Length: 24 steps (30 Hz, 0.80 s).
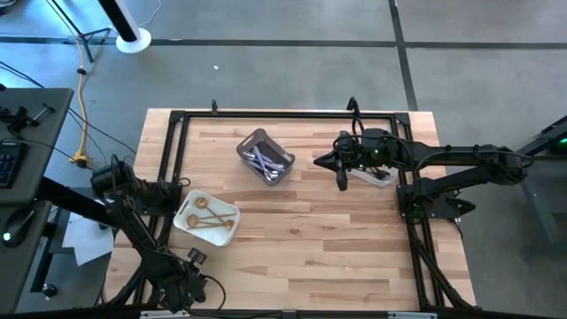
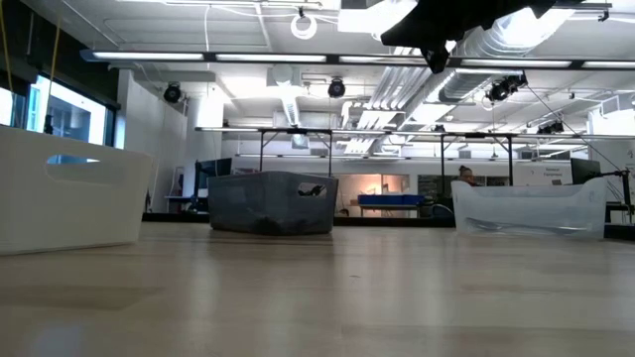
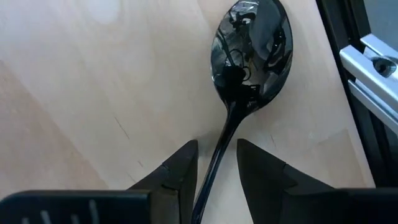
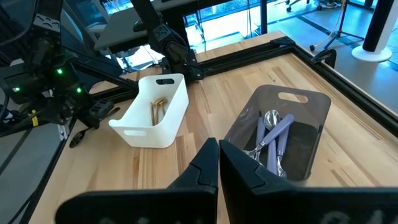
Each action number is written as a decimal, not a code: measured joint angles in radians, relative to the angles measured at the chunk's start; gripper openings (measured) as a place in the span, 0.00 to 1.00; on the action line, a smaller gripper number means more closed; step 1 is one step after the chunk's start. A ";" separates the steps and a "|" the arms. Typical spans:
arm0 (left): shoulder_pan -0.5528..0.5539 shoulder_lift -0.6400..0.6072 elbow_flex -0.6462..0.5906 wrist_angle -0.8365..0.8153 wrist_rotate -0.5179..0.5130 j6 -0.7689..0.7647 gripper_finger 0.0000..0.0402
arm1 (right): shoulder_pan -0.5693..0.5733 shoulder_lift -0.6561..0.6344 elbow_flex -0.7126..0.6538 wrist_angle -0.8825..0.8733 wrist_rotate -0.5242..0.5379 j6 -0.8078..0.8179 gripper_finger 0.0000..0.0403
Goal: Sort silverware by color (type)
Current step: Put the black spoon into the transparent bin
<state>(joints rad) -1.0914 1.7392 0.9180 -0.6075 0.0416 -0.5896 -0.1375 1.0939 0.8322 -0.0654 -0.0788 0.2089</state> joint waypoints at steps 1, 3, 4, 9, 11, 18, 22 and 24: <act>0.000 0.001 0.000 0.000 0.001 0.010 0.26 | 0.000 0.000 0.000 0.000 0.000 0.000 0.00; 0.000 0.001 -0.001 0.000 0.002 0.025 0.26 | 0.000 0.000 0.000 0.000 0.000 0.000 0.00; 0.000 0.001 -0.001 0.000 0.002 0.027 0.26 | 0.000 0.000 0.000 -0.001 0.000 0.000 0.00; 0.000 0.002 -0.002 0.000 0.002 0.019 0.24 | 0.000 0.000 0.000 -0.006 0.000 0.000 0.00; 0.000 0.003 -0.002 -0.001 0.002 0.019 0.22 | 0.000 0.000 0.000 -0.006 0.000 0.000 0.00; 0.007 0.003 -0.003 -0.006 -0.001 0.049 0.07 | 0.000 0.000 0.000 -0.006 0.001 -0.007 0.00; 0.028 0.003 -0.003 -0.007 0.013 0.045 0.02 | 0.000 0.000 0.000 -0.006 0.001 -0.003 0.00; 0.038 0.003 -0.003 -0.006 0.017 0.045 0.02 | 0.000 0.000 0.000 -0.006 0.001 -0.002 0.00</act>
<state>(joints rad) -1.0531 1.7424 0.9149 -0.6140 0.0588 -0.5449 -0.1375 1.0939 0.8322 -0.0715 -0.0780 0.2070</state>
